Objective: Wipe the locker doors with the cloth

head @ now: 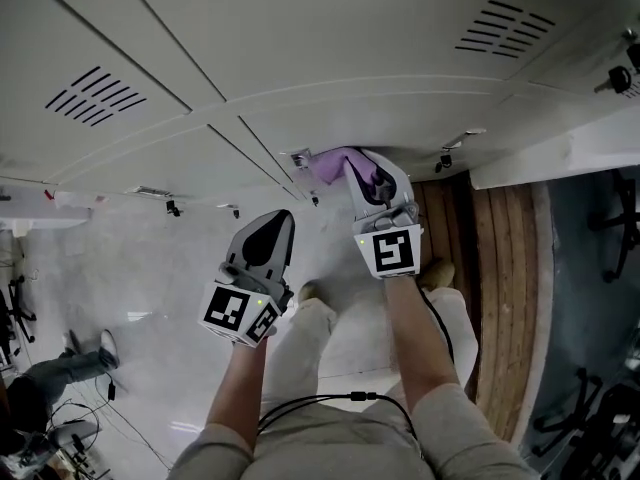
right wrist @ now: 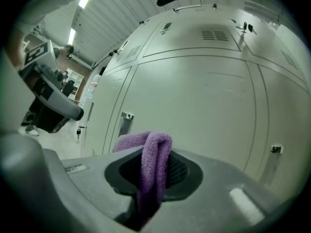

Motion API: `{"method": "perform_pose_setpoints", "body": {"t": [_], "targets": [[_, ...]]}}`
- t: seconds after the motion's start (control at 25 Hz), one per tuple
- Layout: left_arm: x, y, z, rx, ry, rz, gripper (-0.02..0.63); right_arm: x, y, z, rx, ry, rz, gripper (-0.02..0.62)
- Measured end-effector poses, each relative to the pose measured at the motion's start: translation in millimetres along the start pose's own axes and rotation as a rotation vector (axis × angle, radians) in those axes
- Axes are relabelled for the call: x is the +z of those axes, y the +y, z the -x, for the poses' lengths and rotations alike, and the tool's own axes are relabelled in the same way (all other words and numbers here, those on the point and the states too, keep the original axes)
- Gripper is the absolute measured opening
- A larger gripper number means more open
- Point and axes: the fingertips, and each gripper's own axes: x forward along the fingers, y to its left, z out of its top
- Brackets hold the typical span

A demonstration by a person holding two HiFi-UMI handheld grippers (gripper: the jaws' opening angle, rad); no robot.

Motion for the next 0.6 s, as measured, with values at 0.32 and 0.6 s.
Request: {"method": "perform_pose_setpoints", "body": {"t": [0.32, 0.6], "targets": [[10.9, -11.2, -5.0, -0.004, 0.022, 0.017, -0.002, -37.9, -76.0, 31.6, -0.146, 0.072, -0.085, 0.067], [6.2, -4.6, 2.2, 0.017, 0.023, 0.022, -0.002, -70.0, -121.8, 56.5, -0.312, 0.094, -0.262, 0.067]]}}
